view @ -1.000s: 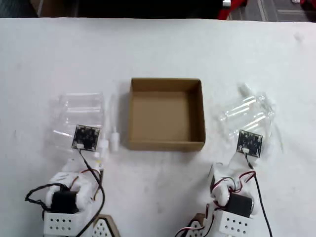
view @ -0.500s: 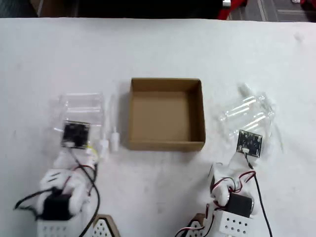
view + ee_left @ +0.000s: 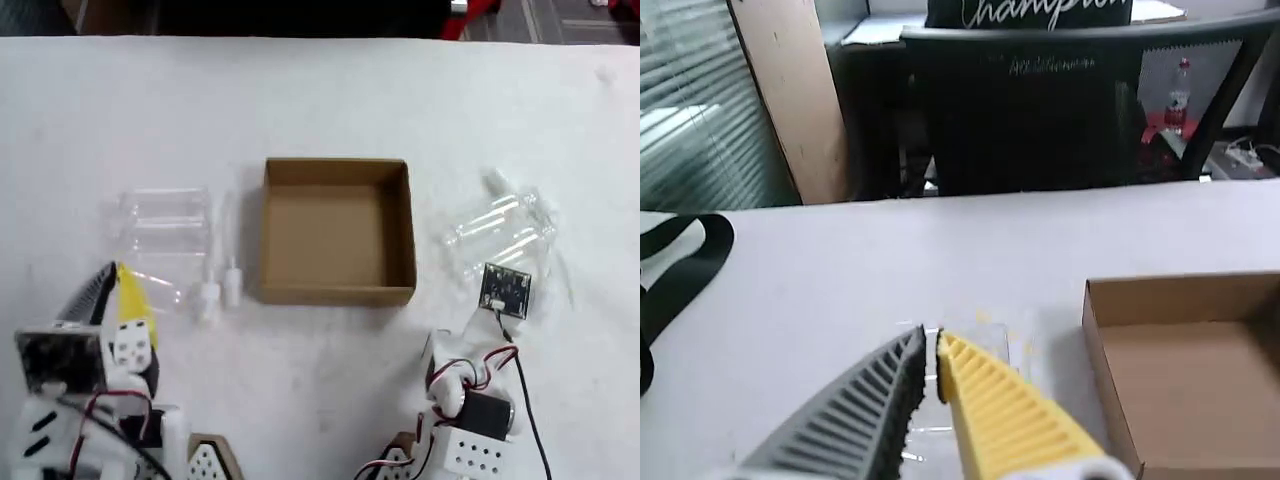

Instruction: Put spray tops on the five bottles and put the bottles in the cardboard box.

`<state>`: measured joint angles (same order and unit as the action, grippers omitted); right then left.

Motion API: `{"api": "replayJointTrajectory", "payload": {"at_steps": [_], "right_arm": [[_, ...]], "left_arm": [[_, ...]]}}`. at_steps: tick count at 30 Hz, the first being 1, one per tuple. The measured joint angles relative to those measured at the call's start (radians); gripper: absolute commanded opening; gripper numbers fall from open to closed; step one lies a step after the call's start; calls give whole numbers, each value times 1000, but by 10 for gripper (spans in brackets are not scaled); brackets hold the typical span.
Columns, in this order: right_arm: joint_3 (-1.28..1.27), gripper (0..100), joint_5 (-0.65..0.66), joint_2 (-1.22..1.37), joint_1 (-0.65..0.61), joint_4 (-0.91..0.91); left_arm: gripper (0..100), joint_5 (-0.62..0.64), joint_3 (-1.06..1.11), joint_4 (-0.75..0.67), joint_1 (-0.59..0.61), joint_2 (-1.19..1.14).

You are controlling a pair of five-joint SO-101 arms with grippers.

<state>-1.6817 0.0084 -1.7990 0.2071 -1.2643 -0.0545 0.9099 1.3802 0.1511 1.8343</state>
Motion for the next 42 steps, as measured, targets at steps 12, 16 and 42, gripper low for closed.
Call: {"api": "replayJointTrajectory", "payload": {"at_steps": [12, 16, 42], "right_arm": [[0, 52, 0, 0, 0, 0], [0, 52, 0, 0, 0, 0], [0, 52, 0, 0, 0, 0]], "left_arm": [[24, 0, 239, -546, -23, -2], [24, 0, 311, -608, -130, -3], [24, -144, 753, -887, -330, -14]]}}
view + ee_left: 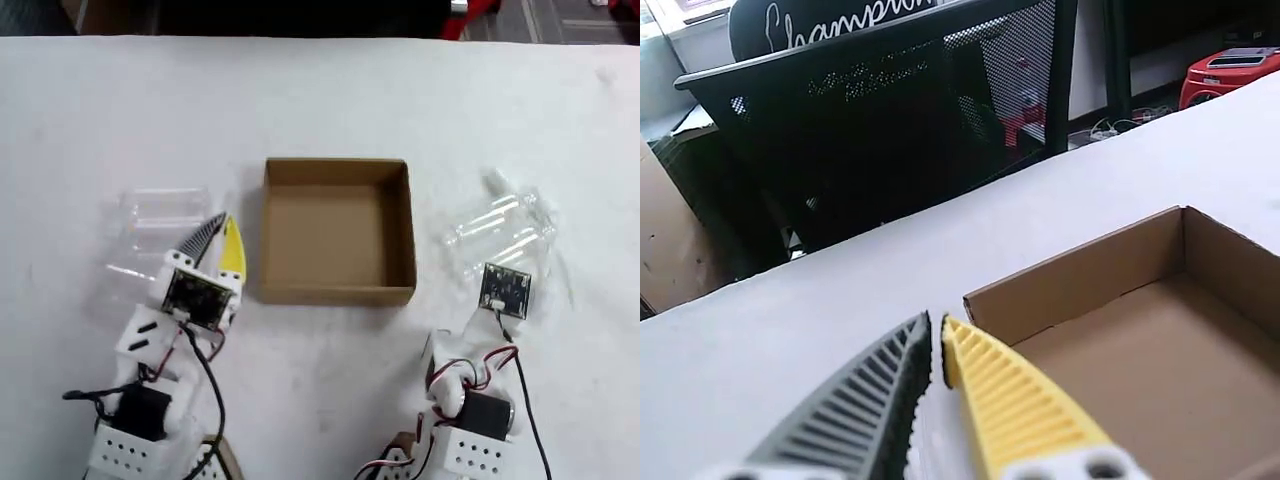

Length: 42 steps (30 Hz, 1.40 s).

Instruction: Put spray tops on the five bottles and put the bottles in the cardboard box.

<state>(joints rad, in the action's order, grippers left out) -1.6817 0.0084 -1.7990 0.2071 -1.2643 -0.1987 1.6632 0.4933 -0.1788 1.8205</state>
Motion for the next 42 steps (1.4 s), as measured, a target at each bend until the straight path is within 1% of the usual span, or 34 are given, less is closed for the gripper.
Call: {"api": "replayJointTrajectory", "payload": {"at_steps": [8, 19, 25, 29, 42], "right_arm": [[0, 56, 0, 0, 0, 0], [0, 56, 0, 0, 0, 0], [0, 56, 0, 0, 0, 0], [0, 55, 0, 0, 0, 0], [0, 53, 0, 0, 0, 0]], "left_arm": [[24, 0, 0, 0, -44, 0], [24, -25, 31, -2, -46, 0], [24, -25, 31, 12, -110, 0], [24, -25, 31, 14, -126, 0], [24, -25, 31, 14, -126, 0]]}}
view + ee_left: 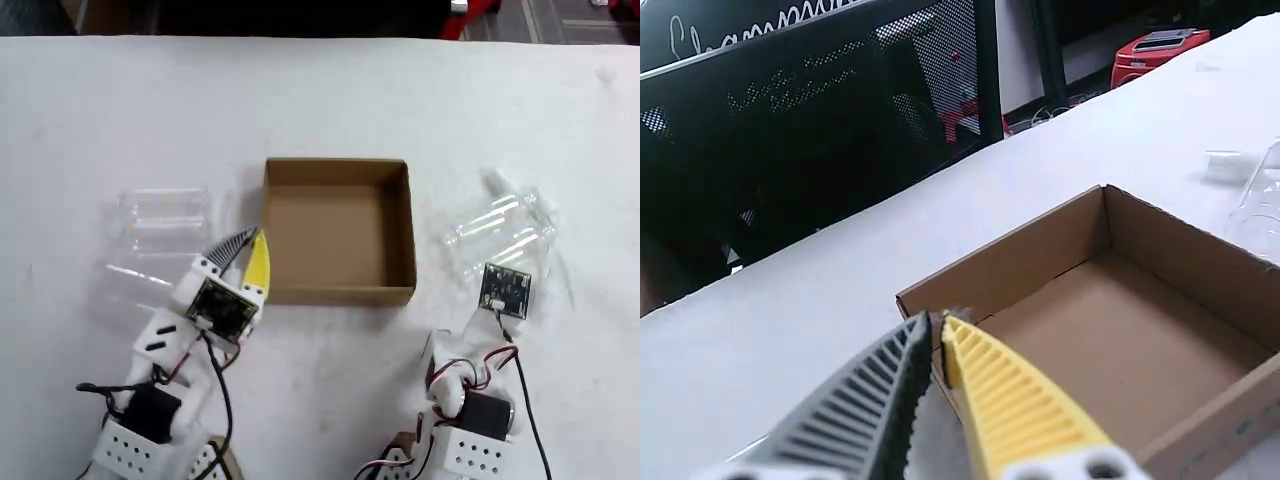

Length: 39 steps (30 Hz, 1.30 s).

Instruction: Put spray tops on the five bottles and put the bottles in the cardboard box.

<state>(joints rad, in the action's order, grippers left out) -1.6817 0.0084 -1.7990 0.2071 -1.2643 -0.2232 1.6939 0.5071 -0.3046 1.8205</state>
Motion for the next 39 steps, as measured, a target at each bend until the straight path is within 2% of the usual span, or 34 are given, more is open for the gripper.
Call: {"api": "replayJointTrajectory", "payload": {"at_steps": [39], "right_arm": [[0, 55, 0, 0, 0, 38]], "left_arm": [[24, -12, 0, 0, 0, 0]]}}
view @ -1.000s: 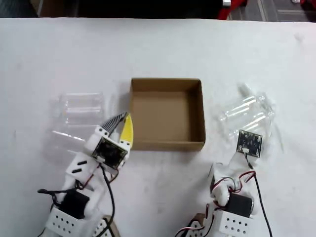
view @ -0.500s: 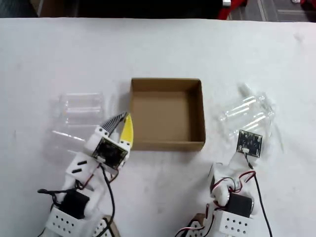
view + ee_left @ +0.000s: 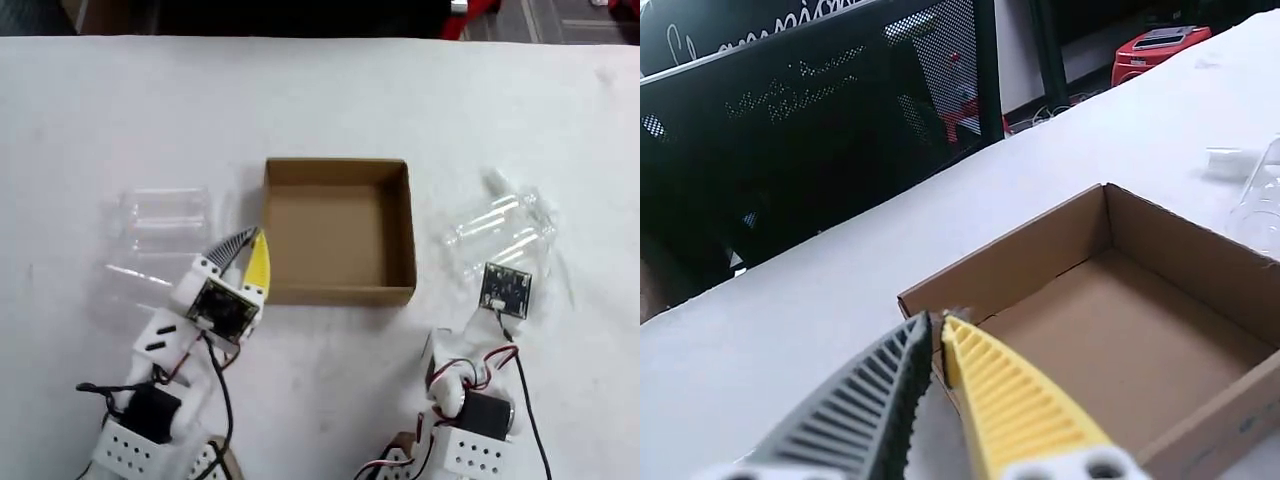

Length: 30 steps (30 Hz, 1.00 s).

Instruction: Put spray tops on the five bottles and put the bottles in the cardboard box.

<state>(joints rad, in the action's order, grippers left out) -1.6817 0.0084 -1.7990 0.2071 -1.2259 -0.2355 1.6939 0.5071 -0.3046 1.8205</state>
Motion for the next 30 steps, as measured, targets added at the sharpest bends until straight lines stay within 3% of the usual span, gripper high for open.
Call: {"api": "replayJointTrajectory", "payload": {"at_steps": [12, 19, 23, 30], "right_arm": [[0, 57, 0, 0, 121, 496], [0, 57, 11, 0, 204, 557], [0, 52, 172, 0, 298, 578], [0, 56, 302, 0, 201, 628]], "left_arm": [[24, -51, 0, 21, 0, 0], [24, -51, 0, 21, 0, 0], [24, -51, 0, 21, 0, 0], [24, -57, 0, 21, 0, 0]]}}
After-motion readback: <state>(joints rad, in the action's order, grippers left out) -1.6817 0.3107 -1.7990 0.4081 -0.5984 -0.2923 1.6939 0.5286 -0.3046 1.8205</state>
